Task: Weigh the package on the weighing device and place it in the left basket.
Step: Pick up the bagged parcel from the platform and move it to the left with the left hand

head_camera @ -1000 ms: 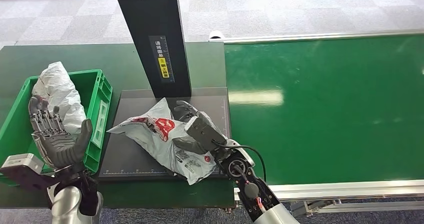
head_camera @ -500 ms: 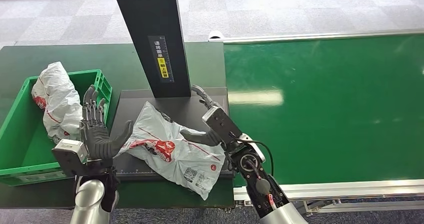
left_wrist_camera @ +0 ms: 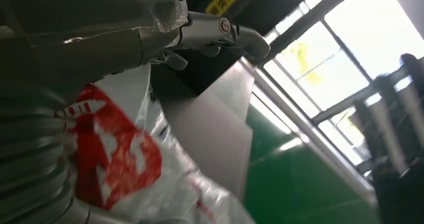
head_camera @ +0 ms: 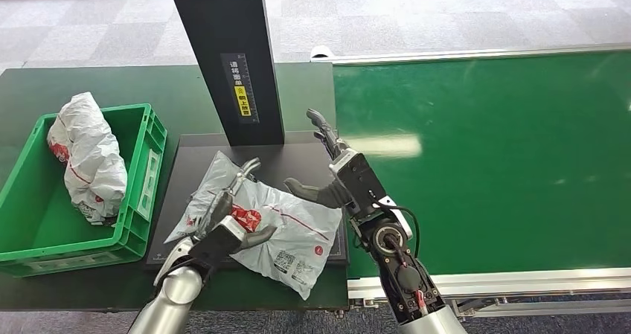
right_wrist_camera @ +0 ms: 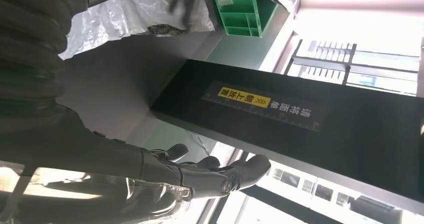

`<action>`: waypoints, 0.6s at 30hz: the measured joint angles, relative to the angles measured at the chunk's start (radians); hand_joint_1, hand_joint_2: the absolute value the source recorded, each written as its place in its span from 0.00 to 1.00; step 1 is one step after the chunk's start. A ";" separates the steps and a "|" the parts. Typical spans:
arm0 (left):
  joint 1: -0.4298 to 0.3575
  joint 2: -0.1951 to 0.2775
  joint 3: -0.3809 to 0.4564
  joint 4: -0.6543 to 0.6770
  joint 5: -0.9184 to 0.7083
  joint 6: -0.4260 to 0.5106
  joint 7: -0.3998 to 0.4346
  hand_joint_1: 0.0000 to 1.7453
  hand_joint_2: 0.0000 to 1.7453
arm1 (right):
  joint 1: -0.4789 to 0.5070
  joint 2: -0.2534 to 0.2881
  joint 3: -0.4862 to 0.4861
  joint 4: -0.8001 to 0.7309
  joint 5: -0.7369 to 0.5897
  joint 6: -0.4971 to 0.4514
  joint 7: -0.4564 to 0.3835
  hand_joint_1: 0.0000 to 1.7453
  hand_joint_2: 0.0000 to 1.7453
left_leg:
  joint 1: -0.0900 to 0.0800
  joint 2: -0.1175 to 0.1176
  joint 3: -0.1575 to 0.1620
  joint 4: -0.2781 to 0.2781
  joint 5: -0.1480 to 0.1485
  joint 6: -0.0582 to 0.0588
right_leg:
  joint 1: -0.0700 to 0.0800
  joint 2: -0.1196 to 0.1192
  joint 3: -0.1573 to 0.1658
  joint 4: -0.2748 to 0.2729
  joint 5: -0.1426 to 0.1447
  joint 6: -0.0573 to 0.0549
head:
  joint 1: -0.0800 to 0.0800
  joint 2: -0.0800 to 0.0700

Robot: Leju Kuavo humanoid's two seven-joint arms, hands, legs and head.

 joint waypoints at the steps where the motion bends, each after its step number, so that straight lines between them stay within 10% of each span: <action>1: -0.007 0.007 -0.015 0.034 -0.030 -0.009 0.004 0.00 1.00 | 0.004 -0.003 -0.002 -0.009 -0.002 0.000 0.000 0.00 1.00 | 0.000 0.000 0.000 0.000 0.000 0.000 | 0.000 0.000 0.000 0.000 0.000 0.000 | 0.000 0.000; 17: -0.052 0.047 -0.066 0.221 -0.086 -0.103 0.025 0.00 1.00 | 0.075 -0.033 -0.018 -0.097 -0.024 0.000 -0.005 0.00 1.00 | 0.000 -0.001 0.007 -0.001 -0.001 0.000 | 0.000 -0.001 0.010 0.000 0.000 0.000 | 0.000 0.000; 18: -0.049 0.048 -0.066 0.218 -0.086 -0.104 0.025 0.12 1.00 | 0.078 -0.033 -0.018 -0.102 -0.025 0.000 -0.006 0.00 1.00 | 0.000 -0.001 0.007 -0.001 -0.001 0.000 | 0.000 -0.001 0.010 0.000 0.000 0.000 | 0.000 0.000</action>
